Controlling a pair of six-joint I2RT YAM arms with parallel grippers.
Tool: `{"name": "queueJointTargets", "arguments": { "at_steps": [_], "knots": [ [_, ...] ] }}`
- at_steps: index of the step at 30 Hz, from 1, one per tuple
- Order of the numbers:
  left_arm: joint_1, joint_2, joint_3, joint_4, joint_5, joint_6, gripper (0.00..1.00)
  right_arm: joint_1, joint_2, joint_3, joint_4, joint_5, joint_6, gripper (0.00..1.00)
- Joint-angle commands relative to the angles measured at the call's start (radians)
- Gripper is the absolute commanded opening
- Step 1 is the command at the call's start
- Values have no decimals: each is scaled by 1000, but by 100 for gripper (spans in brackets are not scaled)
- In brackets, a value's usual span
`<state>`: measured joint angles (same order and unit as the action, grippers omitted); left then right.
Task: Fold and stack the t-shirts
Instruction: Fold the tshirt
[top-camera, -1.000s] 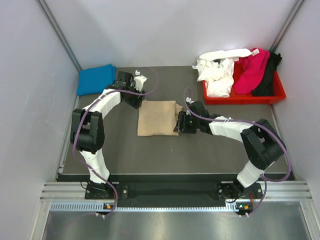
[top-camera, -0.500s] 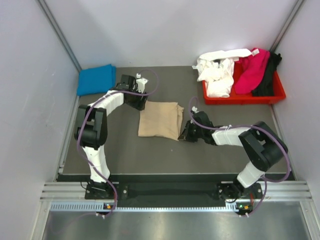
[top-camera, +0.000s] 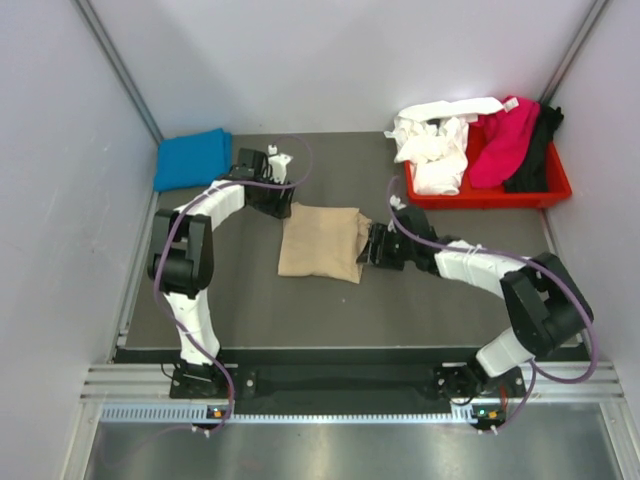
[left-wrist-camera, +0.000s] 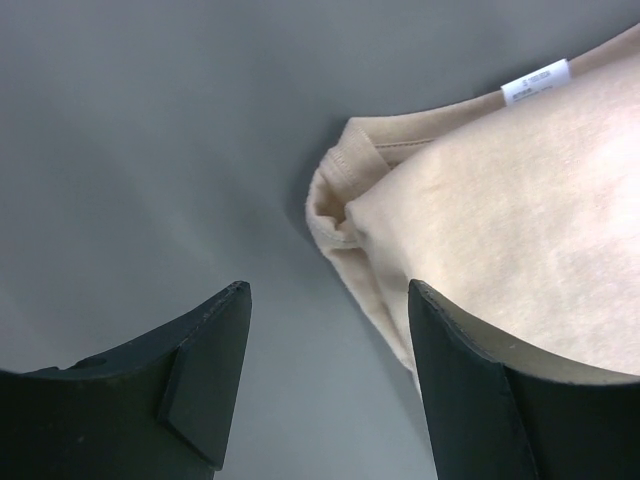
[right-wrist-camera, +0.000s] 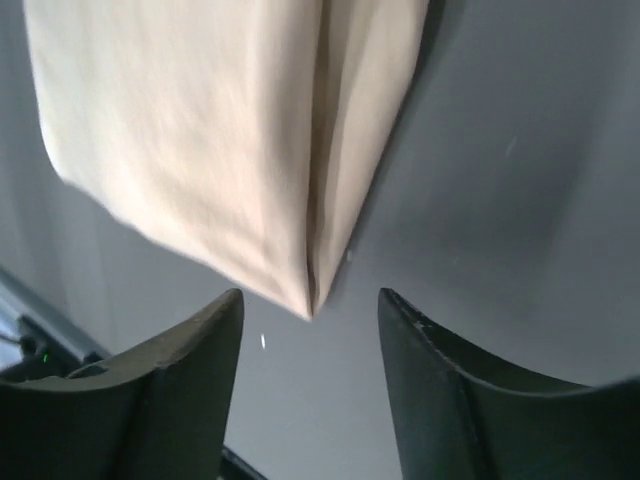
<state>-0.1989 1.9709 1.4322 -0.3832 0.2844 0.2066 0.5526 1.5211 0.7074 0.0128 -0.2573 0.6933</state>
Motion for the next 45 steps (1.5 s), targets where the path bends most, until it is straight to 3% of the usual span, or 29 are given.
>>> {"name": "queueJointTargets", "arguments": {
  "at_steps": [1,8,15,20,22,27,30,31,32,35,45],
  "knots": [
    [4,11,33,44,36,-47,69,-45,-7,187,-155,81,-149,58],
    [6,-18,-96,167,47,-287,74,-106,195,334,-70,72,-133,76],
    [6,57,-90,173,76,-351,75,-106,336,391,30,44,-83,76],
    [6,94,-81,196,128,-392,73,-105,401,399,91,27,-40,63],
    [3,111,-72,195,148,-401,66,-105,438,415,111,20,-26,57],
    [3,129,-50,202,180,-414,54,-106,485,437,168,17,8,26],
    [6,123,-39,204,177,-414,36,-106,499,449,205,15,21,14],
    [7,121,-35,210,176,-415,21,-106,499,449,214,16,25,5],
    [9,121,-30,211,173,-414,14,-108,501,449,226,21,25,1],
    [16,126,-6,201,183,-400,0,-117,510,457,242,17,29,0],
    [72,144,72,201,154,-357,0,-126,591,518,340,0,71,0]
  ]
}}
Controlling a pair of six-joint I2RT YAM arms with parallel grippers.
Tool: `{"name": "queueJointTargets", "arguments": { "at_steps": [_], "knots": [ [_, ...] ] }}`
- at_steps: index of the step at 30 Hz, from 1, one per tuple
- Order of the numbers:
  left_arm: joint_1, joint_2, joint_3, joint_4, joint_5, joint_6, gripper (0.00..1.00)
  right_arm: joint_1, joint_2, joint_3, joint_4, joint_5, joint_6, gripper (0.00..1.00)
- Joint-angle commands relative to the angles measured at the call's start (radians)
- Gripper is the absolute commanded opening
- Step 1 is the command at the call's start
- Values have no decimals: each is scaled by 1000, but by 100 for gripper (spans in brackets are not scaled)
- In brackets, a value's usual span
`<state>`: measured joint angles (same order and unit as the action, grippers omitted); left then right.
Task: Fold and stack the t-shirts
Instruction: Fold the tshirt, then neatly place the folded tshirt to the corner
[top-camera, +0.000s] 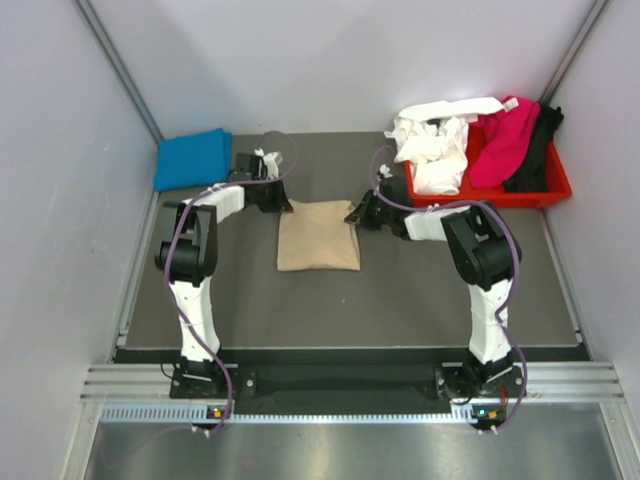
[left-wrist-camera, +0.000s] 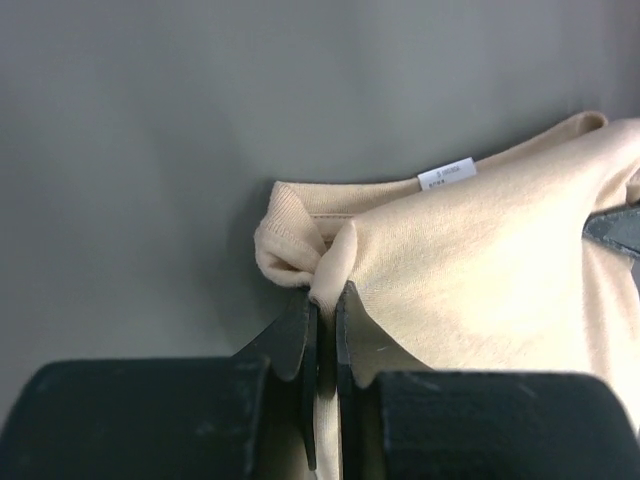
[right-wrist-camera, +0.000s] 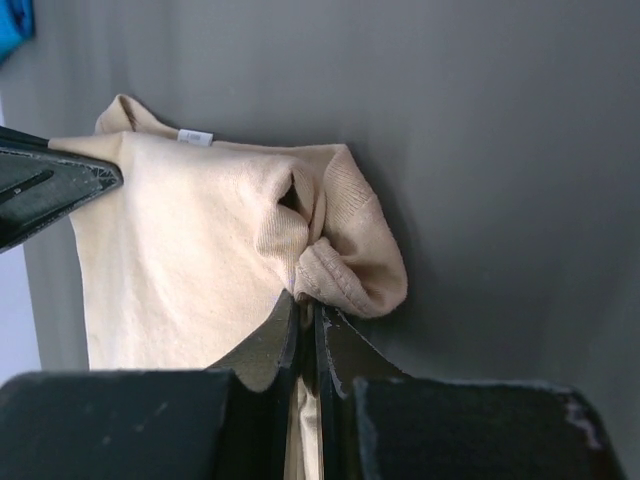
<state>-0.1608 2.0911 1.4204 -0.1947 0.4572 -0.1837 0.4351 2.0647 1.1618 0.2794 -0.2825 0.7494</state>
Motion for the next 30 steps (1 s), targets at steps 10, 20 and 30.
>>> {"name": "queueJointTargets", "arguments": {
  "at_steps": [10,20,30],
  "knots": [
    [55,122,233,-52,-46,64,33,-16,181,161,152,19,128,4],
    [110,-7,-53,9,1,-66,76,-16,52,95,51,103,44,64],
    [61,3,-172,46,3,-115,69,-9,-64,1,47,120,15,74]
  ]
}}
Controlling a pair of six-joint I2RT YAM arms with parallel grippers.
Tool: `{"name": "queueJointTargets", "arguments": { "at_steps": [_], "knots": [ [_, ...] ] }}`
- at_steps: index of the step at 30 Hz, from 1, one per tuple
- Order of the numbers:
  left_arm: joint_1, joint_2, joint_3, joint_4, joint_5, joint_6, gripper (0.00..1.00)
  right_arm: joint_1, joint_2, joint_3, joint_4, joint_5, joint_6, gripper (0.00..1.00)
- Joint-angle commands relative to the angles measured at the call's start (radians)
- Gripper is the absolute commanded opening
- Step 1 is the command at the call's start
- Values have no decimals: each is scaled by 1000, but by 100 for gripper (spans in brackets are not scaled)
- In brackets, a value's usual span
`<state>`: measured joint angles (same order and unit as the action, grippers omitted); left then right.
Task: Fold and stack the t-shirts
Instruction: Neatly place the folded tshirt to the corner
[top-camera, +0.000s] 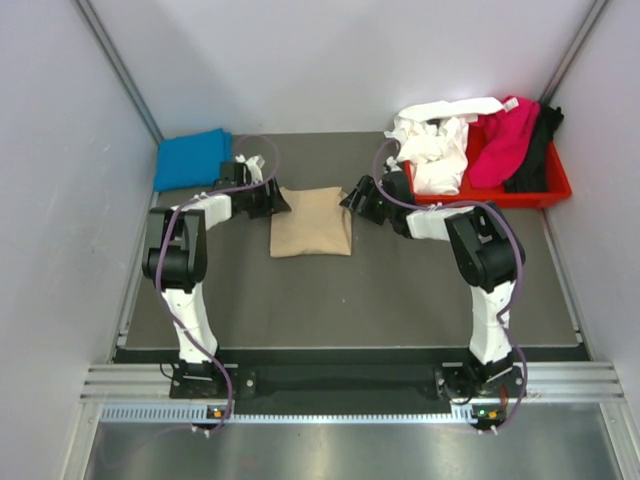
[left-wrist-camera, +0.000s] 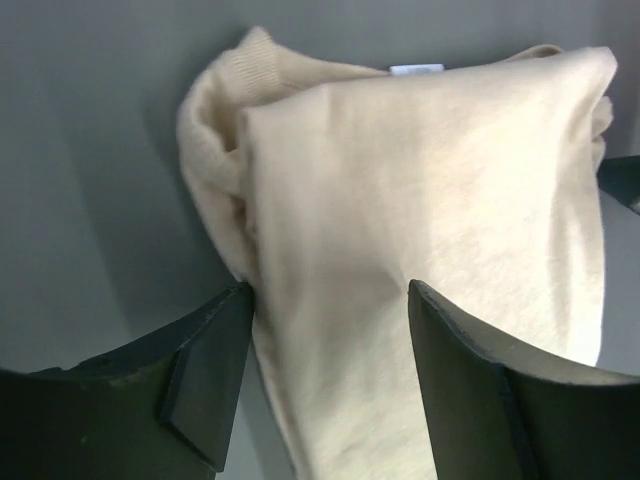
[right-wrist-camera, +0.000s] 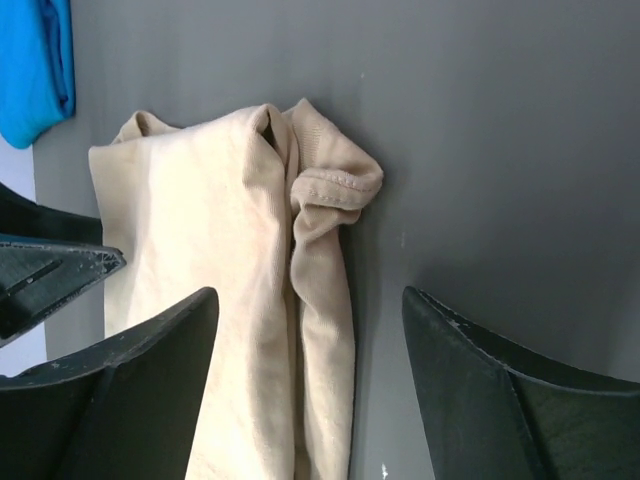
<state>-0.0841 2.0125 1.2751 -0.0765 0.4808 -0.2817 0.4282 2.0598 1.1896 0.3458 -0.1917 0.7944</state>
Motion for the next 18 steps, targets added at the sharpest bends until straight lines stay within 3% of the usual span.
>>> {"name": "queueJointTargets", "arguments": {
  "at_steps": [1,5,6,8,9,10,14,18],
  "knots": [
    [-20,101,5,-78,-15,-30,69,-2,-63,-30,-19,31,-31,75],
    [-22,201,66,-94,39,-71,54,-2,-85,-51,-28,34,-37,77],
    [-23,206,69,-88,53,-74,41,-5,-107,-65,-30,34,-40,77],
    [-22,204,72,-78,58,-79,25,-2,-133,-84,-24,40,-43,78],
    [-22,203,79,-75,71,-77,8,-6,-160,-102,-19,41,-41,78],
    [-22,197,82,-75,76,-65,0,-5,-176,-110,-13,41,-44,78],
    [0,132,109,-115,70,21,0,-5,-256,-146,-19,40,-66,78],
    [64,117,231,-225,53,145,0,-6,-354,-182,-57,52,-107,79]
  ]
}}
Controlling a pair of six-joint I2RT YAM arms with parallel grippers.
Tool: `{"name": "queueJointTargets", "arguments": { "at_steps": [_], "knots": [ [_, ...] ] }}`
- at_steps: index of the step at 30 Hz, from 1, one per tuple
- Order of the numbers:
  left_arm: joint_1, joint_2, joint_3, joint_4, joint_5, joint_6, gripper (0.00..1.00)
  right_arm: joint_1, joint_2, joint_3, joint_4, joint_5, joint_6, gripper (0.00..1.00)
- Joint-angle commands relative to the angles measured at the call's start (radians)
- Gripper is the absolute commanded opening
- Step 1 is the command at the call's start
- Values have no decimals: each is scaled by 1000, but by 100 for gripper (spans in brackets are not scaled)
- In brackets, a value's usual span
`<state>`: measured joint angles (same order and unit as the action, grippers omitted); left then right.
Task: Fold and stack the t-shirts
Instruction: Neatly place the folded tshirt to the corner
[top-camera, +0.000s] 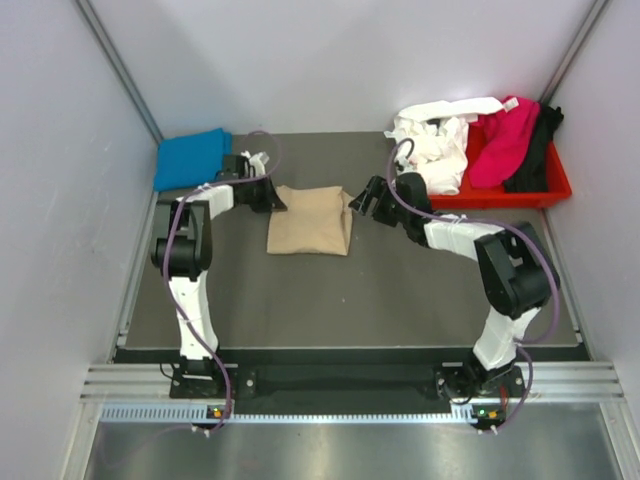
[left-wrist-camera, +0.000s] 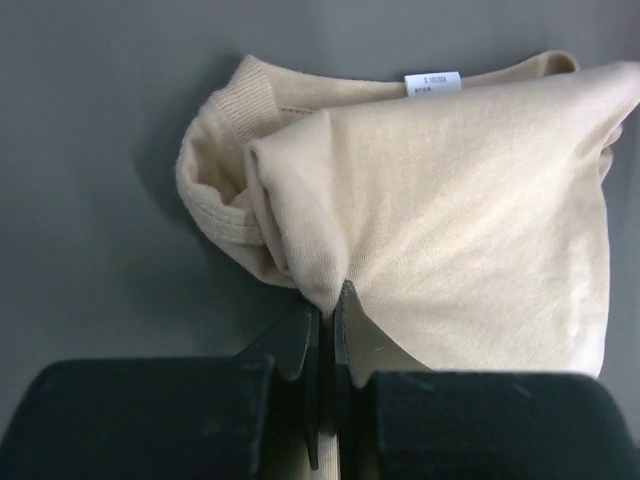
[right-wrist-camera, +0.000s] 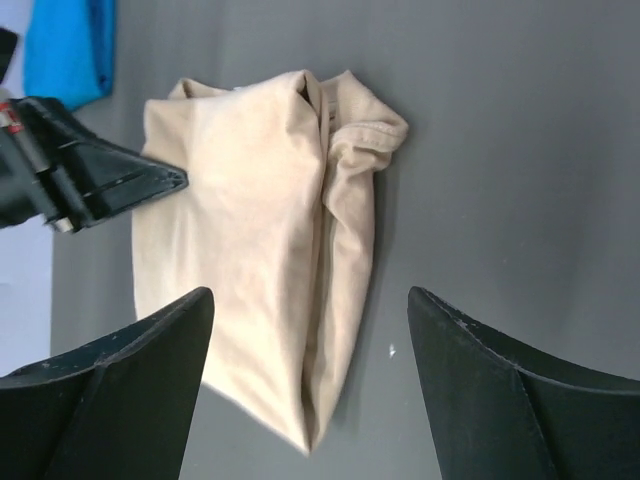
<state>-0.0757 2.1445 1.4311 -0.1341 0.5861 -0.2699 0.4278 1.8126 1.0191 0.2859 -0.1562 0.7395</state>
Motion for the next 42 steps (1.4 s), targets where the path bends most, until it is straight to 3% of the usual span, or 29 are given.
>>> {"name": "queueJointTargets", "arguments": {
  "at_steps": [1,10,15,21,42],
  "knots": [
    [86,-14,97,-206,-69,187,0,-7,-122,-14,-17,21,-67,79],
    [168,55,408,-324,-465,481,0,-20,-260,-70,-80,79,-140,79],
    [201,158,631,-334,-578,498,0,-21,-301,-82,-116,106,-167,79],
    [206,218,770,-279,-709,528,0,-35,-344,-109,-148,141,-193,79],
    [220,118,789,42,-841,587,0,-46,-389,-148,-206,153,-227,80]
  ]
}}
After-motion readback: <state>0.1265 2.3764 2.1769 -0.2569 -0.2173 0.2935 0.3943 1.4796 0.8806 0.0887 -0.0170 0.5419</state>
